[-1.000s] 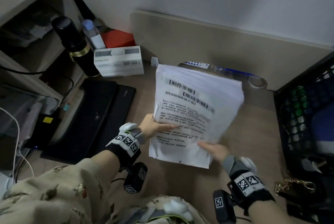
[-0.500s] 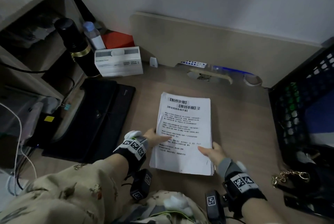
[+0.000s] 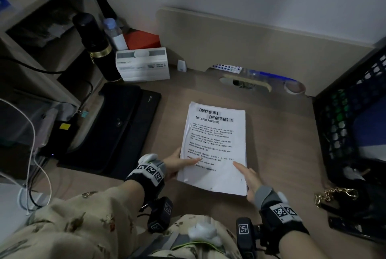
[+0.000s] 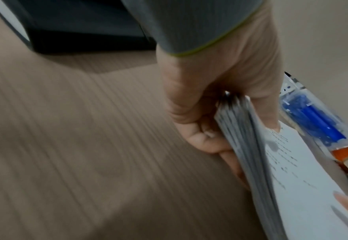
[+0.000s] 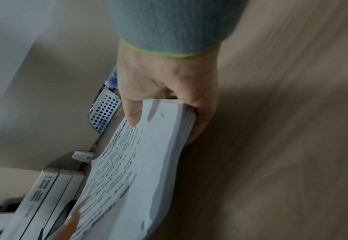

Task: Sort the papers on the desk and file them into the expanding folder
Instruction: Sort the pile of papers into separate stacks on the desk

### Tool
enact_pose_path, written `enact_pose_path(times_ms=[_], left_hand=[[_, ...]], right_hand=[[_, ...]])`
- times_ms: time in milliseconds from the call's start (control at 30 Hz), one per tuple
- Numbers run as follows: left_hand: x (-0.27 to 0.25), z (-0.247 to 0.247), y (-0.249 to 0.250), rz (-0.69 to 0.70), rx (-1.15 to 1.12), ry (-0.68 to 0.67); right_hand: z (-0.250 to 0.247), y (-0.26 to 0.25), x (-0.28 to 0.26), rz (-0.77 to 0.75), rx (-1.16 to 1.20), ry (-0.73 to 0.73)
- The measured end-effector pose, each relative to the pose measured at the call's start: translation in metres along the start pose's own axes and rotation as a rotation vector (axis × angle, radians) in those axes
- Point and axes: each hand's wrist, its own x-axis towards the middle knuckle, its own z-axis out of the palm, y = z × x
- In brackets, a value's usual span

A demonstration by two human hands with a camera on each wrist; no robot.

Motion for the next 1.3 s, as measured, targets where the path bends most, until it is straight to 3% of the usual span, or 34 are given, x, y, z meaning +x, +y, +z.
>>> enact_pose_path(times_ms=[67,267,433,633,833,1067,1300], left_hand=[[0.003,0.003,-0.002,0.050,-0.028,0.065],[0.007,0.010,-0.002,0.060,0.040,0.270],[0.005,-0.001,-0.006,0.004,0.043,0.164],[0.001,-0.001,-0.009,0.052,0.040,0.095],[-0.010,-0.009,-0.002,0.008,0.045,-0.123],[-0.018,-0.009,0.008,-0.052,0.087,-0.122],[-0.017,-0.003,0.009,-0.118,0.097,0.116]], right_hand=[[-0.005,0.013,0.021,0.029,0.021,-0.013],[0.021,-0.003,-0.012,0.052,-0.004,-0.032],[0.020,0.001,-0.014,0.006,-0.148,0.039],[0.014,-0.002,-0.019,0.008,-0.156,0.019],[0.010,-0.002,-0.022,-0.014,-0.149,-0.008],[0.006,0.000,-0.023,-0.029,-0.136,-0.018],[0.003,0.000,-0.015,-0.029,-0.136,0.009]])
